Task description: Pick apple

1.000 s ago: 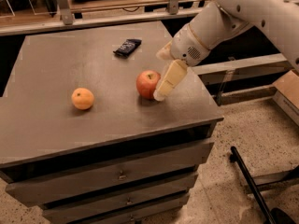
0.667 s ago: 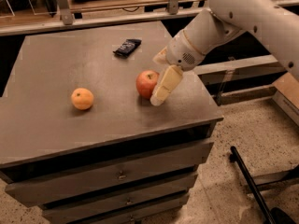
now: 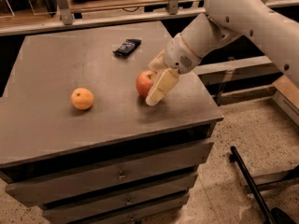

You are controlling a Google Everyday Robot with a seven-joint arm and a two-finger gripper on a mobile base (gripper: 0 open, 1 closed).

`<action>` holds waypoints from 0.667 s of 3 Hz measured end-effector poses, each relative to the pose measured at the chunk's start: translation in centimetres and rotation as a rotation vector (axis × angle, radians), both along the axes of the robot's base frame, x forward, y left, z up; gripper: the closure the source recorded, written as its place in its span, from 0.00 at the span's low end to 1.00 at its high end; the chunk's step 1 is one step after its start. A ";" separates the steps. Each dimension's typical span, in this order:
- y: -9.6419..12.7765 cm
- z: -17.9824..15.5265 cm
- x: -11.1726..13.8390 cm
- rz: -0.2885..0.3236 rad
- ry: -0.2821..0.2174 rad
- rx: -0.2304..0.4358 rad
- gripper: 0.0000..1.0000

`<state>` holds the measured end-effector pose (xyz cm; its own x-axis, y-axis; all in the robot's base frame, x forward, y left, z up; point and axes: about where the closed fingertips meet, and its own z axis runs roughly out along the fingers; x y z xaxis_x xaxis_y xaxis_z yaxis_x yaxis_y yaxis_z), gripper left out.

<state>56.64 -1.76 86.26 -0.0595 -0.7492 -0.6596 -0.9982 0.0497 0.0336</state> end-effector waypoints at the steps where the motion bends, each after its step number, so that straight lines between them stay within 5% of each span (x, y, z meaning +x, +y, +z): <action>1: 0.2 -0.1 0.0 0.003 0.002 0.000 0.41; 2: 0.4 -0.2 -0.1 0.007 0.003 0.001 0.72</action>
Offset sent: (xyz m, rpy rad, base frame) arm -0.0003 0.0018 -0.0010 -0.0001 0.0017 0.0033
